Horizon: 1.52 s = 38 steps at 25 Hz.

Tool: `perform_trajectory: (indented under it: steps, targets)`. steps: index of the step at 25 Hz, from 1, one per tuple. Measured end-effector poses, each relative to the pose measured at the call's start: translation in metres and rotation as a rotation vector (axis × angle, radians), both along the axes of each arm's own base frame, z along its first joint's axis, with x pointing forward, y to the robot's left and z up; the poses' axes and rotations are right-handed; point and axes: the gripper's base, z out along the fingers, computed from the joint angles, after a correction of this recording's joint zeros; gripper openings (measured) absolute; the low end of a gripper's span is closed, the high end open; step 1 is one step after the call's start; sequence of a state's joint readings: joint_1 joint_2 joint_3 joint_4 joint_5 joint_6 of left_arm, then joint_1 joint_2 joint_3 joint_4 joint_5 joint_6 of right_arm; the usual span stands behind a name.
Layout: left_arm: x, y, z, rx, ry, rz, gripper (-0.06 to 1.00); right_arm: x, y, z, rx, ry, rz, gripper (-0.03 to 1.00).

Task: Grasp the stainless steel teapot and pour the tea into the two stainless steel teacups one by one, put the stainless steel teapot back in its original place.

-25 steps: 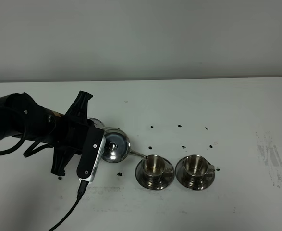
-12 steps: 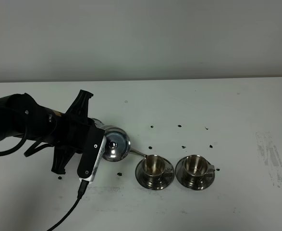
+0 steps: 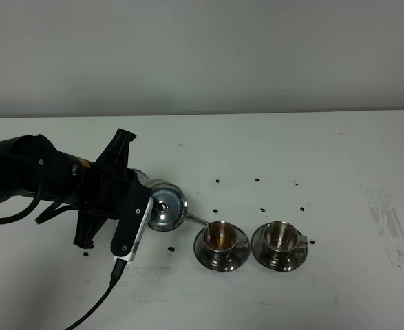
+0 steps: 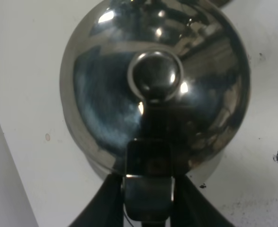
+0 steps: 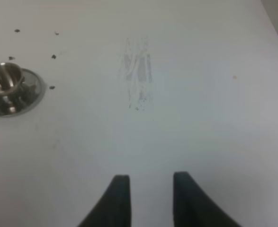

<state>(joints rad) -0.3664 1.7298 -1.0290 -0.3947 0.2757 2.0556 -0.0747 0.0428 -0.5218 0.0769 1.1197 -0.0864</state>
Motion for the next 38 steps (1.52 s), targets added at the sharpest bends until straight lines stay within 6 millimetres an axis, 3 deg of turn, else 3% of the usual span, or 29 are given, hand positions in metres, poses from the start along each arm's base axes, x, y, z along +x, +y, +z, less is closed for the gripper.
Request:
perform_trajectory:
  steps: [38]
  targets:
    - [0.0013, -0.0086, 0.0027, 0.064, -0.102, -0.073, 0.22, 0.0000, 0.0000, 0.0000, 0.000, 0.000, 0.000, 0.23]
